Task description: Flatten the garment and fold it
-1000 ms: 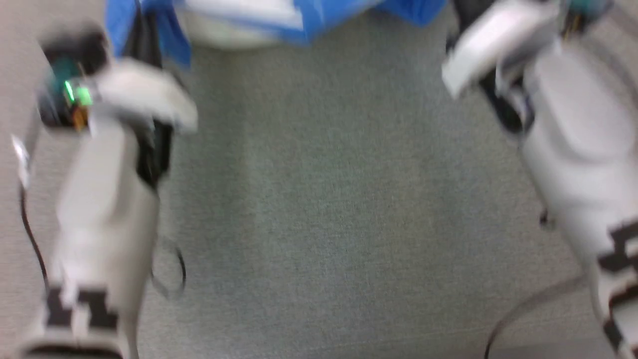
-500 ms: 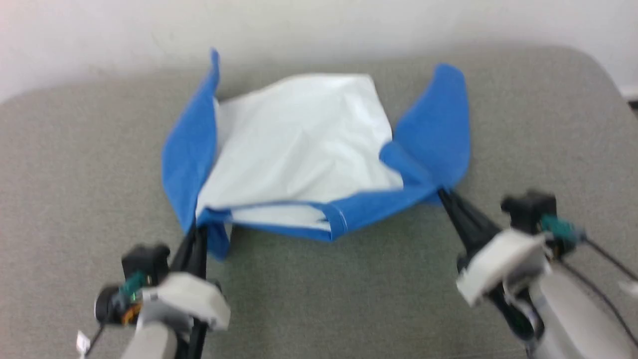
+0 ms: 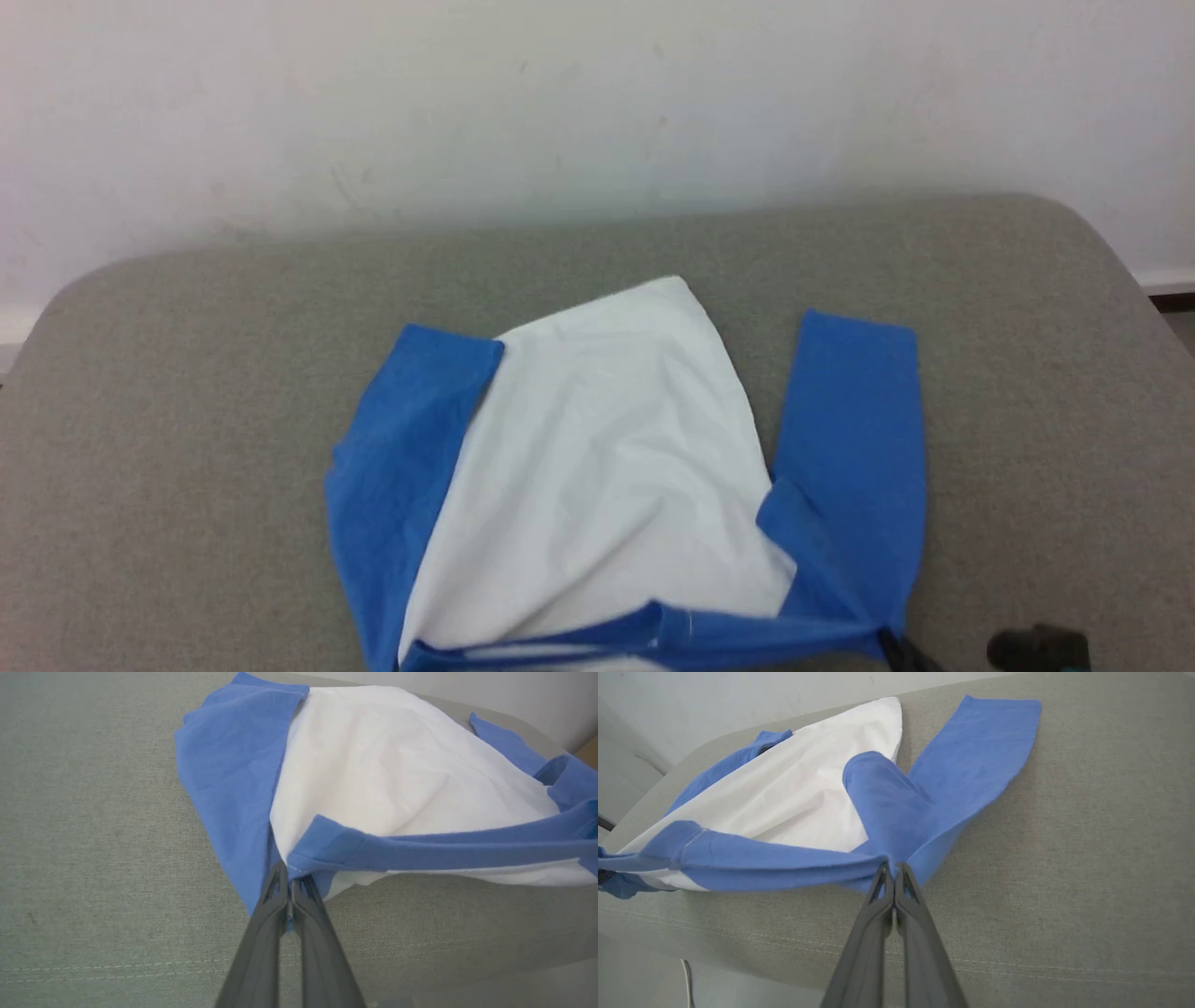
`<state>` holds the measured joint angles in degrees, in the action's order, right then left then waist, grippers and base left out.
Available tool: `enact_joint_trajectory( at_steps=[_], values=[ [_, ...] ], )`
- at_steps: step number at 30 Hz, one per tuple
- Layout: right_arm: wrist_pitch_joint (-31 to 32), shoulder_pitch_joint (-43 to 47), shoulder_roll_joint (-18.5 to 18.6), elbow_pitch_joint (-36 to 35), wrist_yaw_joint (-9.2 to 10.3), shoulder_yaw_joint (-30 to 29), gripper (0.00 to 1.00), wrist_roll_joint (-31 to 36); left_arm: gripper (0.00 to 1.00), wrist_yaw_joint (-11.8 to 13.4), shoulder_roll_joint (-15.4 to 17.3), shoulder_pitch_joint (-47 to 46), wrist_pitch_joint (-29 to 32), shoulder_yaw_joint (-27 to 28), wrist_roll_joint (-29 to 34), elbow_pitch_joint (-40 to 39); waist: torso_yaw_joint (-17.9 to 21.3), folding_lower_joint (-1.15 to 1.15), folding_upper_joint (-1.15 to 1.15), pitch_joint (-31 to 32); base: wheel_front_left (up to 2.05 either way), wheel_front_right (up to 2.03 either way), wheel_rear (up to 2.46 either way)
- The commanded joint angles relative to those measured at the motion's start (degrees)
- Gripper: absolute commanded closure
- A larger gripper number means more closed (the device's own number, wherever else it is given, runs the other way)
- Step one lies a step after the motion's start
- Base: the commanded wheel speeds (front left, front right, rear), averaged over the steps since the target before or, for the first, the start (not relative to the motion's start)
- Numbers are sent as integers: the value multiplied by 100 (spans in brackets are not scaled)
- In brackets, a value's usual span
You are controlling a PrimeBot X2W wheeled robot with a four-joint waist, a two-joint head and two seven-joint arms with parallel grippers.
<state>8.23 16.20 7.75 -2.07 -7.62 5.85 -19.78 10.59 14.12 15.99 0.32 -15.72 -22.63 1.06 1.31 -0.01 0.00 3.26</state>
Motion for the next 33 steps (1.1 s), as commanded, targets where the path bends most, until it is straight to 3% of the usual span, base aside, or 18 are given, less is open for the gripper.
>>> enact_joint_trajectory(
  at_steps=[1, 6, 10, 11, 12, 13, 14, 19, 25, 33],
  values=[
    [70, 143, -66, -55, 13, -68, 100, 100, 100, 76, 37, 111, 43, 6, -34, -33, -5, 1, 0, 26, 0, 0, 0],
    [284, 518, -196, 213, 13, -123, 100, 413, 100, 33, -44, 256, 122, -109, -135, 221, -43, 1, 0, -21, 0, 0, 0],
    [221, 426, -269, 647, 13, -39, 100, 422, 100, -168, -178, 60, 5, -218, -238, 659, -44, 1, 0, -76, 0, 0, 0],
    [203, 376, -284, 752, 13, -2, 95, 404, 100, -219, -223, -6, -39, -241, -266, 758, -43, 1, 0, -85, 0, 0, 0],
    [170, 321, -300, 836, 13, 41, 73, 371, 66, -273, -285, -70, -66, -252, -327, 863, -47, 1, 0, -89, 0, 0, 0],
    [144, 271, -312, 906, 13, 84, 28, 343, 13, -319, -318, -136, -84, -273, -351, 965, -49, 1, 0, -87, 0, 0, 0],
    [121, 230, -319, 954, 13, 135, 0, 316, 0, -356, -352, -208, -143, -279, -368, 1038, -53, 1, 0, -82, 0, 0, 0],
    [-309, 110, -297, 775, 13, 252, 0, 224, 0, -416, -456, -384, -498, -239, -402, 1177, -54, 1, 0, -18, 0, 0, 0],
    [-927, 120, -339, 143, 13, 70, 0, 273, 0, -338, -441, -408, -1019, -3, -426, 772, -48, 1, 0, 76, 0, 0, 0],
    [-1041, 33, -450, -602, 13, -136, 0, 510, 0, -296, -230, -797, -1083, 250, -424, 176, -22, 1, 0, 46, 0, 0, 0]
  ],
)
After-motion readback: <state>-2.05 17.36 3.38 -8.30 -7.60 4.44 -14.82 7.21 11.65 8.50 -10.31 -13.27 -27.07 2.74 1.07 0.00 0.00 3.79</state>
